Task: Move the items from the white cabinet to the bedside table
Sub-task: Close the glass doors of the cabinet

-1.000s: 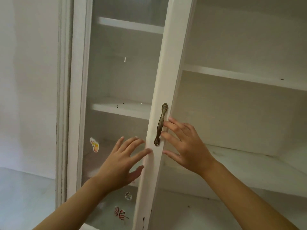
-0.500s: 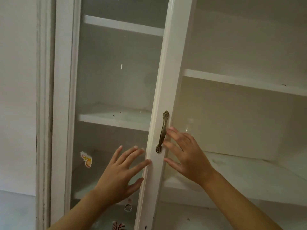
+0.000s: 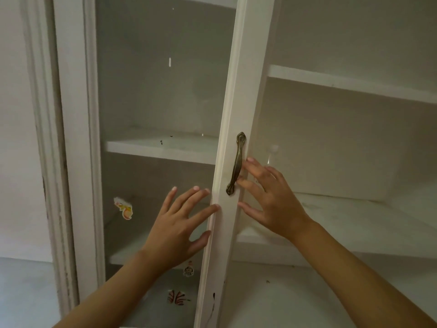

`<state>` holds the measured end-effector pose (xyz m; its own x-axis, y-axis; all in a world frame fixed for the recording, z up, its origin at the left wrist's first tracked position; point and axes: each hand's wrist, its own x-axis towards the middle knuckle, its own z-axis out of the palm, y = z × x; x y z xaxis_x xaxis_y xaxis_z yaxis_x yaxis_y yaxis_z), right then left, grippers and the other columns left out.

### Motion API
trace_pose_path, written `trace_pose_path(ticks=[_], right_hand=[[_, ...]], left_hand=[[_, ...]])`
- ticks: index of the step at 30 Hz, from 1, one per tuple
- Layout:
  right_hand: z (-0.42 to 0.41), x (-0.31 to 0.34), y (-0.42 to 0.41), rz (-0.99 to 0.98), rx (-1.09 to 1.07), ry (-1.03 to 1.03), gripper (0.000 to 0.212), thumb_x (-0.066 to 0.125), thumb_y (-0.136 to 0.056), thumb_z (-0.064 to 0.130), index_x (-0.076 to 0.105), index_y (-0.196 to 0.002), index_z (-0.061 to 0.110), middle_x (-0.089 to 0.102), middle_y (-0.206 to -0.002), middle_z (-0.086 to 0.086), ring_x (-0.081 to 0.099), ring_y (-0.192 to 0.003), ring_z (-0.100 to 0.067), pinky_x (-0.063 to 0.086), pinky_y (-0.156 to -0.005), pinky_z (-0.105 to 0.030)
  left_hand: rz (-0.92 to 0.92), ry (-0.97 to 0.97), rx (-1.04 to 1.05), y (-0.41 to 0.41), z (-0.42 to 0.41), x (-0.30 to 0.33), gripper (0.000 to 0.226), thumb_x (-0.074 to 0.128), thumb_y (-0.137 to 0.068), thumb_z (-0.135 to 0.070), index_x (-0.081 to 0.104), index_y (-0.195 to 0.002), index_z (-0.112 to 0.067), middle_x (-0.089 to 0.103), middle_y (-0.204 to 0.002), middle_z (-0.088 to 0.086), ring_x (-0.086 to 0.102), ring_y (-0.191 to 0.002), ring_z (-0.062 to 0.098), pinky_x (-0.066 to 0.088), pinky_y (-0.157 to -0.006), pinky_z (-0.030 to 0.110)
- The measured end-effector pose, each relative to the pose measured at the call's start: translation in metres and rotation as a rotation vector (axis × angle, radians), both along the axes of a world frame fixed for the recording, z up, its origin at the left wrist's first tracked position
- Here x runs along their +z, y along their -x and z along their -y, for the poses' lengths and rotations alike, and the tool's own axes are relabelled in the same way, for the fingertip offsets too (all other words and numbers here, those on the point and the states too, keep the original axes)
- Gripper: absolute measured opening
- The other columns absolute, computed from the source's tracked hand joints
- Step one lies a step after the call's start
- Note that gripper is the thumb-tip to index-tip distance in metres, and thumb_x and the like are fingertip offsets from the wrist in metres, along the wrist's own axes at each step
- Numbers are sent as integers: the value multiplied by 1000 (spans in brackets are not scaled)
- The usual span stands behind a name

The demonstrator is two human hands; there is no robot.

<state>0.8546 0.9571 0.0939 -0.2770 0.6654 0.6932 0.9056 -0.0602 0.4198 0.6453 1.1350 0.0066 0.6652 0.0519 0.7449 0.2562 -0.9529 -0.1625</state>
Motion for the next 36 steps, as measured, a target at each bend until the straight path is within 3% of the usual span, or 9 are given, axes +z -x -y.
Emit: trace_pose_path(ticks=[8, 13, 16, 20, 22, 24, 30, 36], right_hand=[[26, -22, 22, -112, -148, 44, 68, 70, -95, 45, 48, -153, 16, 27, -169, -6, 19, -159, -23, 31, -120, -55], [58, -58, 24, -211, -222, 72, 64, 72, -94, 44, 55, -146, 13, 32, -167, -9, 26, -156, -25, 35, -116, -52], [83, -80, 24, -258, -286, 95, 63, 72, -93, 45, 55, -145, 13, 32, -166, -9, 28, -155, -26, 35, -116, -52], [126, -109, 24, -360, -400, 148, 63, 67, -96, 49, 54, -147, 15, 27, -169, -5, 24, -156, -21, 31, -120, -49], [150, -123, 25, -405, -448, 162, 59, 66, -97, 49, 56, -144, 15, 30, -167, -5, 30, -153, -20, 33, -118, -48], [176, -136, 27, -453, -501, 180, 58, 66, -96, 48, 57, -142, 14, 34, -165, -6, 38, -148, -21, 36, -115, -48], [260, -168, 34, -608, -717, 202, 59, 51, -101, 55, 48, -150, 21, 35, -165, -1, 31, -152, -17, 36, -117, -45], [354, -184, 47, -726, -942, 124, 58, 47, -101, 59, 45, -151, 27, 30, -166, 5, 28, -153, -14, 32, -121, -45]], left_hand=[[7, 189, -119, 6, 22, -8, 55, 53, -98, -53, 47, -150, -36, 36, -161, -5, 20, -156, 17, 18, -126, 56], [29, 259, -241, 0, 44, -31, 51, 62, -95, -41, 56, -143, -25, 45, -155, 2, 37, -146, 21, 37, -118, 49], [5, 266, -334, -10, 67, -50, 49, 64, -95, -38, 58, -140, -23, 47, -152, 3, 37, -146, 22, 35, -119, 44], [-56, 322, -474, -35, 96, -73, 48, 66, -94, -34, 60, -138, -17, 49, -150, 8, 42, -140, 28, 40, -115, 48], [-90, 335, -527, -50, 109, -83, 47, 66, -95, -33, 61, -137, -14, 48, -149, 12, 44, -138, 31, 40, -112, 47], [-126, 356, -566, -64, 122, -92, 47, 64, -95, -35, 60, -137, -15, 47, -150, 11, 43, -138, 31, 40, -111, 49], [-222, 418, -652, -101, 178, -111, 47, 58, -96, -42, 60, -139, -23, 47, -151, 3, 42, -139, 26, 41, -110, 43], [-298, 424, -707, -130, 243, -107, 47, 53, -95, -47, 60, -137, -27, 48, -151, 1, 41, -141, 27, 42, -112, 50]])
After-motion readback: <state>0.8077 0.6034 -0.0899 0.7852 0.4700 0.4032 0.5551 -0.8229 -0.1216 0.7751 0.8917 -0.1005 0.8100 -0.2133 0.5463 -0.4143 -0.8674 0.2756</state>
